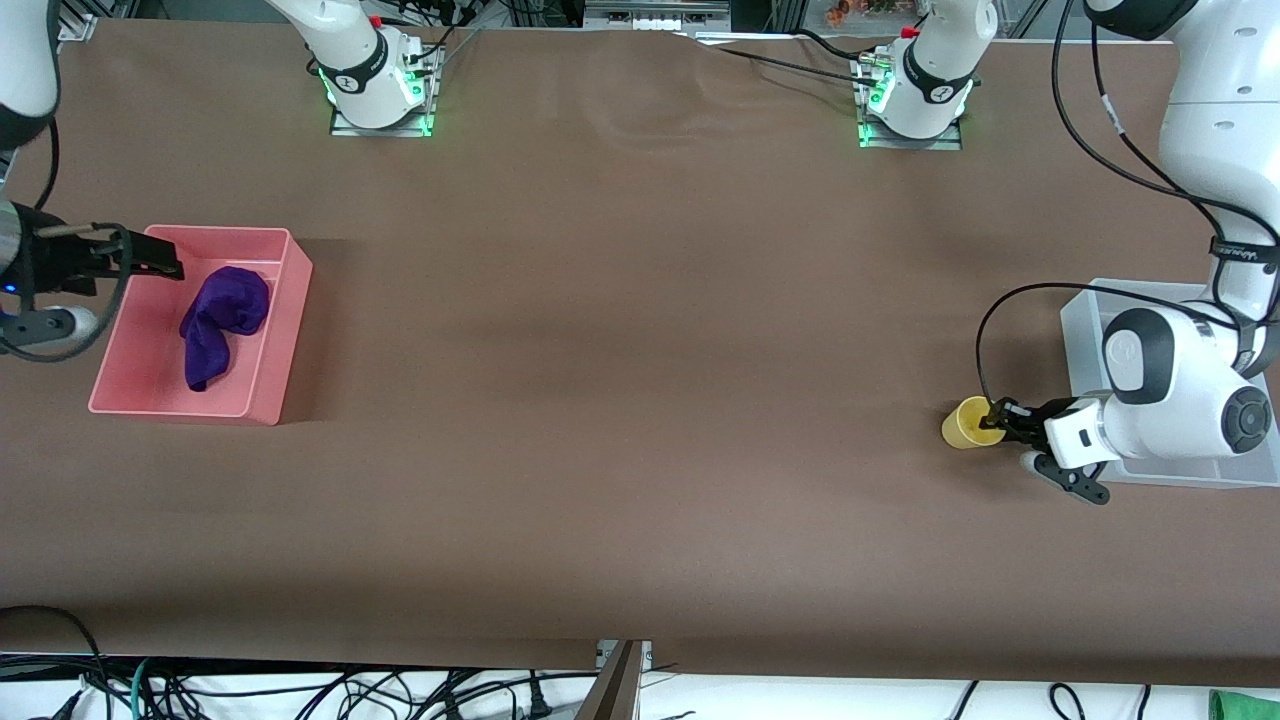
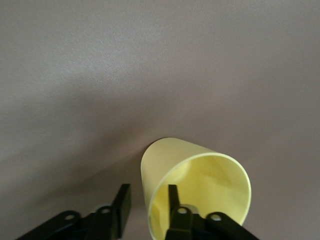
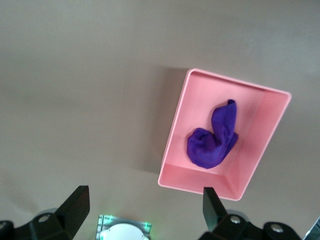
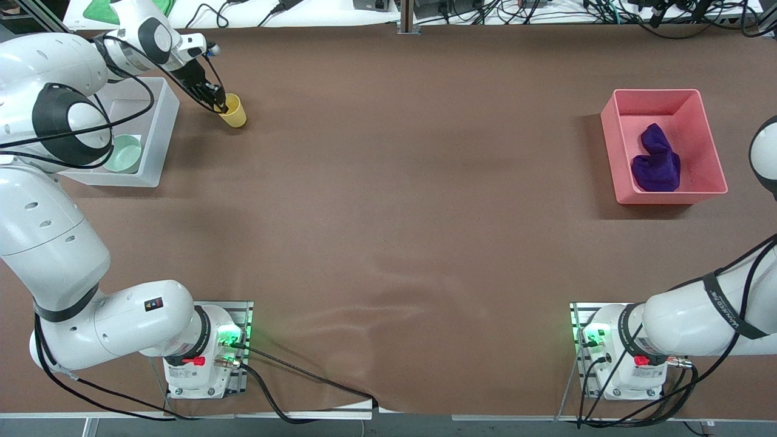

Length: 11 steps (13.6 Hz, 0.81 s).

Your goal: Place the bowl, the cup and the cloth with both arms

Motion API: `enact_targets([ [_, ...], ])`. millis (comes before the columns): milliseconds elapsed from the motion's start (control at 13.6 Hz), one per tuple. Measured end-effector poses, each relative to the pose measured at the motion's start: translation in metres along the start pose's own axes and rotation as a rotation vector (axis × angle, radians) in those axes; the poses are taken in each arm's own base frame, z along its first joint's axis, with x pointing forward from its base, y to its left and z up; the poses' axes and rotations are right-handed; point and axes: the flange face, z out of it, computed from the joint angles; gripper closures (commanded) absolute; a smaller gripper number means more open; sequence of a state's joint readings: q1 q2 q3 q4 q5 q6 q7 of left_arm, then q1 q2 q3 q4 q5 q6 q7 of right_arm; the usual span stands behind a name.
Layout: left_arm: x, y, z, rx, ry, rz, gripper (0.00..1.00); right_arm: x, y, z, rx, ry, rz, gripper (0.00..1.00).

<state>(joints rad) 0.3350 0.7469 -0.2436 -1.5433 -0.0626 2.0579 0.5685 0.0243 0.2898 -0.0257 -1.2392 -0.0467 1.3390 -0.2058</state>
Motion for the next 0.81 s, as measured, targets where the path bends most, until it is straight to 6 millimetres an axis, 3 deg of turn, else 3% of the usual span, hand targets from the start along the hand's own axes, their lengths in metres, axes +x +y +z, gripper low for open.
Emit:
enact_targets([
  [220, 0.002, -0.002, -0.003, 0.004, 0.009, -0.002, 1.00, -0.021, 0.003, -0.030, -0.015, 0.065, 0.012, 0.00],
  [440, 0.003, 0.000, -0.027, 0.013, 0.016, 0.003, 1.00, -0.031, 0.002, -0.035, -0.018, 0.080, -0.002, 0.00],
  [587, -0.004, 0.009, -0.070, 0.064, -0.040, 0.037, 1.00, -0.038, 0.003, -0.030, -0.015, 0.067, -0.004, 0.00],
  [807, -0.032, 0.019, -0.149, 0.197, -0.175, 0.087, 1.00, -0.051, 0.003, -0.032, -0.012, 0.064, 0.021, 0.00],
])
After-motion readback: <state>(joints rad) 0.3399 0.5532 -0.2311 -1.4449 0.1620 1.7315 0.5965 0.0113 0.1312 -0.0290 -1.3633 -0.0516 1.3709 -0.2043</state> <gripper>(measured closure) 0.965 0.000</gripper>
